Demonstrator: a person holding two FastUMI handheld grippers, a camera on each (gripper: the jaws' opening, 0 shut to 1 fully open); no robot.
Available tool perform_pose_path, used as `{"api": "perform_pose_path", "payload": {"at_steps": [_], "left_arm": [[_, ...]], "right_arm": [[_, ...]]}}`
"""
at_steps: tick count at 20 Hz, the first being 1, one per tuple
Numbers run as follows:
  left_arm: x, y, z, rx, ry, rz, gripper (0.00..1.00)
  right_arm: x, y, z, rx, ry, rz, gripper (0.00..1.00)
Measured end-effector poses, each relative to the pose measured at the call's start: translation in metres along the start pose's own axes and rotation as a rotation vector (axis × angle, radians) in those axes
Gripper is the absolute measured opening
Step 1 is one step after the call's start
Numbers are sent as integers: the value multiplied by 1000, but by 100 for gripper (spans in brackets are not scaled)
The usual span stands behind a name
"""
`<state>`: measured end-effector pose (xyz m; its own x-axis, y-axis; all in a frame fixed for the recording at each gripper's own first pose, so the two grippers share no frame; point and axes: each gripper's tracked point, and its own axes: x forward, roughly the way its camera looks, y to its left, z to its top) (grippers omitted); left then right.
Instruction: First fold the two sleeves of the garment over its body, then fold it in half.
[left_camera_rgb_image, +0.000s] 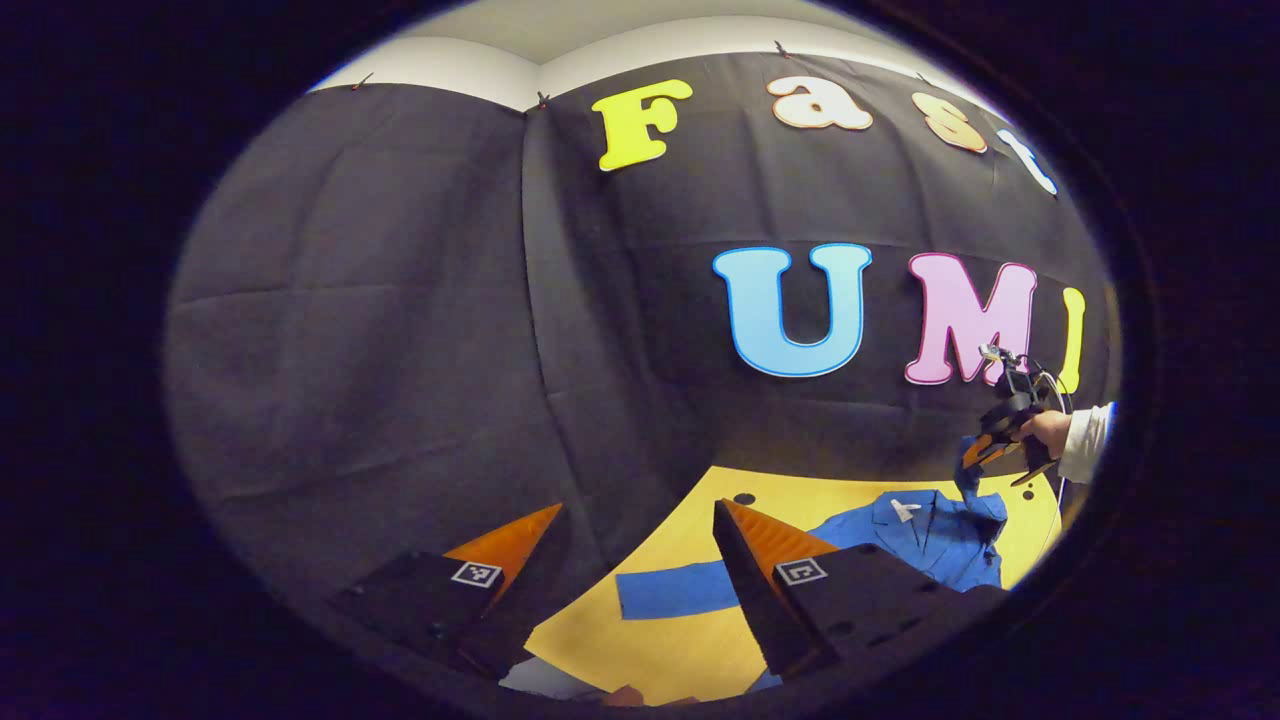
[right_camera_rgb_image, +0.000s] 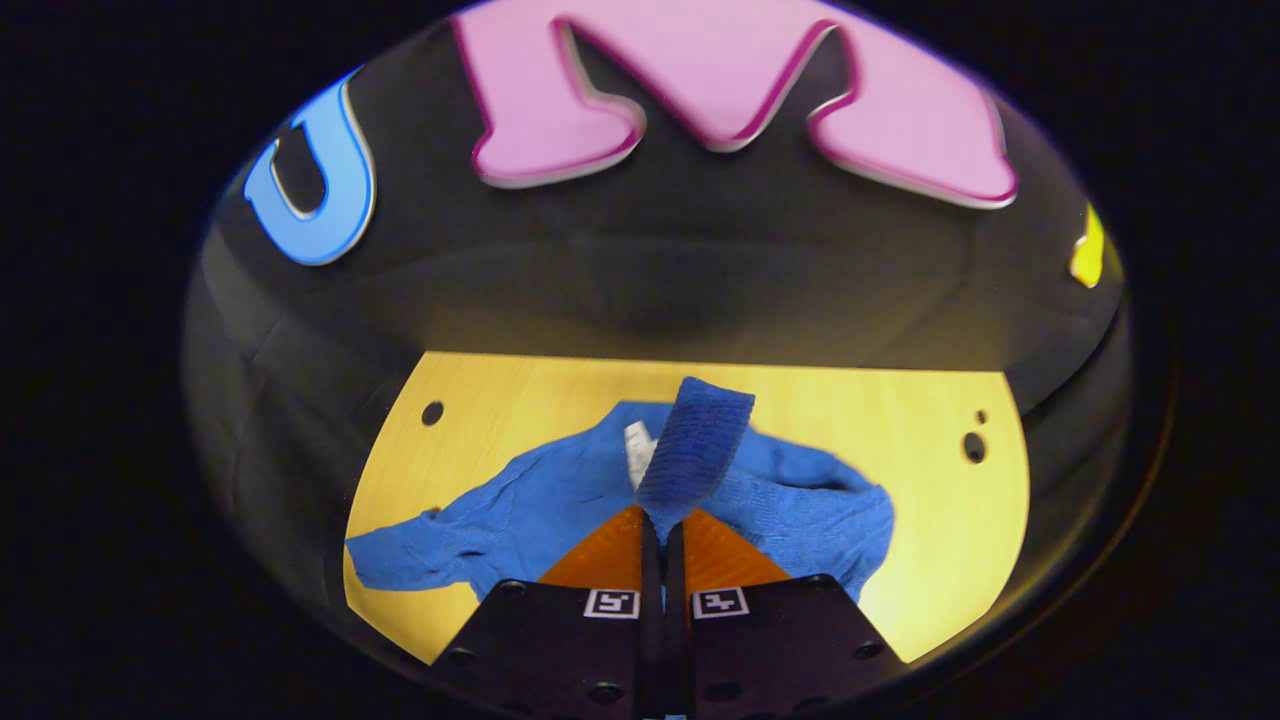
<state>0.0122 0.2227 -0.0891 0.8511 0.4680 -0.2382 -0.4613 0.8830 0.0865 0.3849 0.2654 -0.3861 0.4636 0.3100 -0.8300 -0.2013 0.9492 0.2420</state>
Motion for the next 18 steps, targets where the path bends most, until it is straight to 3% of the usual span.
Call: {"api": "perform_pose_path", "payload": {"at_steps": [3, 6, 11, 13, 14, 15, 18], "left_arm": [[-11, 20, -13, -15, 36, 65, 82], [-14, 32, -32, -40, 40, 97, 82], [-13, 36, -86, -102, 171, 129, 82], [-16, 38, -90, -139, 188, 132, 83], [-14, 38, -90, -144, 193, 139, 82], [-15, 38, -92, -141, 198, 143, 82], [-12, 32, -92, -122, 210, 133, 81]], "right_arm": [[54, 48, -55, -28, 111, 78, 5], [96, 72, -84, -19, 153, 93, 5], [116, 97, -109, 11, 205, 152, 6], [113, 104, -109, 22, 204, 184, 11], [112, 109, -108, 33, 207, 207, 33], [109, 117, -107, 49, 206, 244, 15], [90, 146, -86, 129, 177, 372, 56]]}}
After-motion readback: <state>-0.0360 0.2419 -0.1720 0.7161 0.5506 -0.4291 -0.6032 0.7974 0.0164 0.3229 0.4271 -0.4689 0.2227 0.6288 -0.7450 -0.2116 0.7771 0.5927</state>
